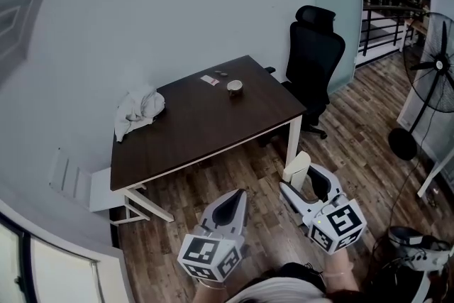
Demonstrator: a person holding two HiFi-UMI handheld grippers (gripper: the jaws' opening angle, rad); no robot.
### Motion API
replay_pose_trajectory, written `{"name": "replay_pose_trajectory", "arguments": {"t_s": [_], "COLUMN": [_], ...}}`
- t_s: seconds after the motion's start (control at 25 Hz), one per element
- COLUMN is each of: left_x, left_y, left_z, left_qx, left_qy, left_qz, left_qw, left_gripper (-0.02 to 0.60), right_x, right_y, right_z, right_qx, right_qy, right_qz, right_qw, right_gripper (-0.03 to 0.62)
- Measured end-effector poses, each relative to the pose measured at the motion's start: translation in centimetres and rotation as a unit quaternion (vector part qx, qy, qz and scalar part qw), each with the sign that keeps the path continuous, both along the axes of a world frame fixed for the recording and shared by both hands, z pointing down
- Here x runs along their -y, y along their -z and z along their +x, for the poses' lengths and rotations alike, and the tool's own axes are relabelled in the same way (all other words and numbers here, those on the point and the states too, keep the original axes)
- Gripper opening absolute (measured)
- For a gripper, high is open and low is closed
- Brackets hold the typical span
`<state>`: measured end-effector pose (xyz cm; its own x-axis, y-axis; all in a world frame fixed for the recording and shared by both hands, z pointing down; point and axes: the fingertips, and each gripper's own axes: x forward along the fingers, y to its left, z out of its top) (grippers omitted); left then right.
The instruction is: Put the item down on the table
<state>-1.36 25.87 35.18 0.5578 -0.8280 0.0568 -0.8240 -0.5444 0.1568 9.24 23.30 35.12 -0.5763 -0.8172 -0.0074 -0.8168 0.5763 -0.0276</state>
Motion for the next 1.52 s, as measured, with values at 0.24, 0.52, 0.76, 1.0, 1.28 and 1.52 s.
{"name": "replay_pose_trajectory", "arguments": {"t_s": [0.24,0.52,0.76,1.0,1.28,1.52], "left_x": [1.4,4.4,8.0,13.3,20.7,26.9], "left_y": [-0.6,-1.0,-1.4,-2.0,-1.1,-0.6], "left_z": [-1.2,-1.4,-1.5,-1.6,-1.2,-0.7], "left_qx": [-0.008,-0.007,-0.001,0.004,0.006,0.007], "left_qy": [-0.011,-0.012,-0.011,-0.007,0.000,0.011], "left_qz": [-0.002,-0.007,-0.010,-0.014,-0.014,-0.013], "left_qw": [0.9999,0.9999,0.9999,0.9999,0.9999,0.9998], "left_gripper": [0.018,0.020,0.020,0.020,0.020,0.020], "right_x": [1.3,4.2,8.1,13.6,20.9,27.2], "right_y": [-0.2,-0.3,-0.7,-1.3,-0.6,-0.1], "right_z": [-1.6,-1.7,-2.1,-2.3,-2.1,-1.4], "right_qx": [-0.009,-0.008,-0.003,0.003,0.003,0.005], "right_qy": [-0.002,-0.004,0.002,0.007,0.016,0.022], "right_qz": [-0.005,-0.005,-0.005,-0.009,-0.009,-0.006], "right_qw": [1.000,1.000,1.000,1.000,1.000,1.000], "right_gripper": [0.282,0.282,0.282,0.282,0.282,0.282]}}
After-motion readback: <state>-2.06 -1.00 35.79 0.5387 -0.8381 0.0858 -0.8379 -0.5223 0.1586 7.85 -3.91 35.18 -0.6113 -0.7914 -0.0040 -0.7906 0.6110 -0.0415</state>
